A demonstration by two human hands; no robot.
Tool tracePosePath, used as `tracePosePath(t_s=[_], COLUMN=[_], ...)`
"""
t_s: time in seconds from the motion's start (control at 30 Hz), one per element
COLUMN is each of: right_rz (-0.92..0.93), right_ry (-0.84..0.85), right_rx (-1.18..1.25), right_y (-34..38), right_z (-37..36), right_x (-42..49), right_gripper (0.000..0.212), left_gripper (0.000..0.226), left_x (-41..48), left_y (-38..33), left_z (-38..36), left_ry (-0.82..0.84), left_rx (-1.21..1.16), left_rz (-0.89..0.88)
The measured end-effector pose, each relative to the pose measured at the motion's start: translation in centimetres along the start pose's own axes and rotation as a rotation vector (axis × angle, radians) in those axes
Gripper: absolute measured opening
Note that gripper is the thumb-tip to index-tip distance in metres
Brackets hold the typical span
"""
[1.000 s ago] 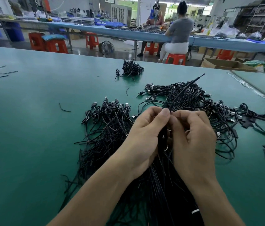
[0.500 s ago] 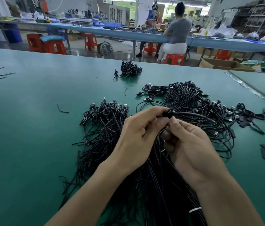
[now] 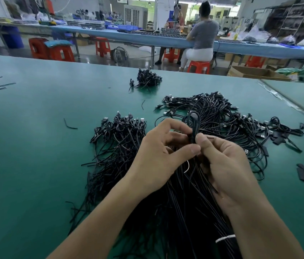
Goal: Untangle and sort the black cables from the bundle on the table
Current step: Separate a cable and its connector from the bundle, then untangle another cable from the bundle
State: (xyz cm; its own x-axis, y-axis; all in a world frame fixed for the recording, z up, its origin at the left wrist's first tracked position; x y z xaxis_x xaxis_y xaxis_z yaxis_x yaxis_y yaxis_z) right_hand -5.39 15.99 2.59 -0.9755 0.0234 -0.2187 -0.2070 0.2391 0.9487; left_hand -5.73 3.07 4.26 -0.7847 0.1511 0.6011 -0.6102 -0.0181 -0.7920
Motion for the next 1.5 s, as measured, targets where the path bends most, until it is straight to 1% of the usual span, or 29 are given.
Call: tracePosePath(t_s=[0.1, 0.17, 0.2, 0.23, 0.3, 0.37, 0.4, 0.47, 0.53, 0.6, 0.67, 0.7, 0.77, 0.83, 0.9, 0.97, 1.0, 1.03, 1.1, 1.2, 1.27, 1.33, 1.4, 1.43, 1.47, 1.5], right_rz=[0.026, -0.056, -0.13, -0.206, -0.346, -0.44, -0.459, -0.44, -0.37, -0.304, -0.261, -0.238, -0.178, -0.094, -0.012, 0.02, 0.005, -0.025, -0.106, -0.208, -0.252, -0.275, -0.248, -0.211, -0.164, -0.111], right_ry=[-0.057, -0.071, -0.043, 0.003, 0.078, 0.11, 0.113, 0.103, 0.11, 0.173, 0.197, 0.172, 0.099, 0.03, 0.016, 0.037, 0.045, 0.054, 0.092, 0.162, 0.202, 0.219, 0.208, 0.195, 0.176, 0.162], right_rx=[-0.114, -0.097, -0.031, 0.066, 0.236, 0.302, 0.313, 0.295, 0.249, 0.193, 0.139, 0.111, 0.05, -0.036, -0.119, -0.158, -0.16, -0.144, -0.052, 0.084, 0.152, 0.204, 0.203, 0.191, 0.168, 0.135], right_y=[-0.1, -1.2, -2.2, -3.2, -4.7, -5.4, -5.4, -5.1, -4.4, -3.8, -3.4, -3.3, -3.1, -2.6, -2.2, -2.2, -2.4, -2.7, -3.3, -3.9, -4.0, -4.2, -3.9, -3.6, -3.2, -2.8], right_z=[0.6, 0.6, 0.3, -0.2, -1.2, -1.6, -1.6, -1.3, -1.3, -1.9, -2.1, -1.9, -1.2, -0.6, -0.6, -1.1, -1.2, -1.3, -1.4, -1.8, -2.2, -2.2, -1.9, -1.7, -1.5, -1.5], right_x=[0.2, 0.6, 0.8, 0.9, 1.0, 0.9, 1.0, 1.1, 1.1, 1.0, 0.9, 0.8, 0.8, 0.9, 0.9, 0.9, 0.9, 1.0, 1.2, 1.3, 1.1, 1.1, 1.2, 1.2, 1.1, 0.9], right_gripper=[0.024, 0.032, 0.035, 0.036, 0.029, 0.025, 0.025, 0.029, 0.031, 0.021, 0.023, 0.024, 0.025, 0.026, 0.025, 0.028, 0.031, 0.033, 0.035, 0.035, 0.024, 0.016, 0.012, 0.016, 0.026, 0.03], left_gripper=[0.047, 0.058, 0.061, 0.062, 0.057, 0.048, 0.045, 0.041, 0.035, 0.025, 0.02, 0.019, 0.02, 0.025, 0.014, 0.037, 0.043, 0.044, 0.042, 0.037, 0.034, 0.035, 0.035, 0.028, 0.017, 0.009], left_x=[0.0, 0.1, 0.1, 0.1, 0.0, -0.1, -0.2, -0.1, 0.0, 0.0, -0.1, -0.1, -0.1, -0.2, -0.2, -0.4, -0.3, -0.1, 0.0, 0.3, 0.4, 0.4, 0.3, 0.3, 0.3, 0.3], left_y=[0.3, 0.6, 0.8, 1.0, 1.0, 0.5, 0.3, 0.1, 0.2, 0.7, 1.4, 1.6, 1.9, 2.1, 2.0, 2.0, 1.9, 1.7, 1.3, 0.2, -0.4, -0.5, -0.7, -1.0, -1.1, -1.2], left_z=[0.4, 0.6, 0.8, 1.0, 1.3, 1.4, 1.4, 1.8, 2.3, 2.7, 2.8, 2.8, 2.7, 2.2, 1.6, 1.4, 1.5, 1.7, 1.8, 1.7, 1.4, 1.3, 1.3, 1.2, 1.1, 1.1], left_ry=[0.004, -0.009, -0.013, -0.017, -0.009, 0.006, 0.004, -0.038, -0.098, -0.147, -0.166, -0.161, -0.154, -0.172, -0.174, -0.174, -0.176, -0.174, -0.152, -0.111, -0.079, -0.051, -0.043, -0.048, -0.055, -0.067], left_rx=[0.062, 0.143, 0.172, 0.197, 0.249, 0.304, 0.326, 0.369, 0.414, 0.358, 0.305, 0.289, 0.174, -0.035, -0.123, -0.127, -0.12, -0.115, -0.093, -0.001, 0.004, -0.003, -0.029, -0.084, -0.142, -0.169], left_rz=[-0.01, -0.003, 0.009, 0.019, 0.007, -0.059, -0.084, -0.098, -0.089, -0.01, 0.071, 0.101, 0.159, 0.233, 0.252, 0.231, 0.203, 0.18, 0.136, 0.034, -0.017, -0.032, -0.056, -0.061, -0.064, -0.067])
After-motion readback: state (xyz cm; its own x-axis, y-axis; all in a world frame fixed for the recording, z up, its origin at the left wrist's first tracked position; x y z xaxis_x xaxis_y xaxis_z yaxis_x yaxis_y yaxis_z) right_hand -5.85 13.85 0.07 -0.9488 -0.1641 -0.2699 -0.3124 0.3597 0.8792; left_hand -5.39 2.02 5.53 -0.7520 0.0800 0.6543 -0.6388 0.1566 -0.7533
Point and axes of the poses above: each hand's wrist, its own x-axis towards the middle knuckle, its own z-axis out of the back of the hand, y = z × x, the point moved 8 cm from there along x, towards the middle knuckle, and after that the axes turned 14 degrees about -z, right-handed, at the moved point
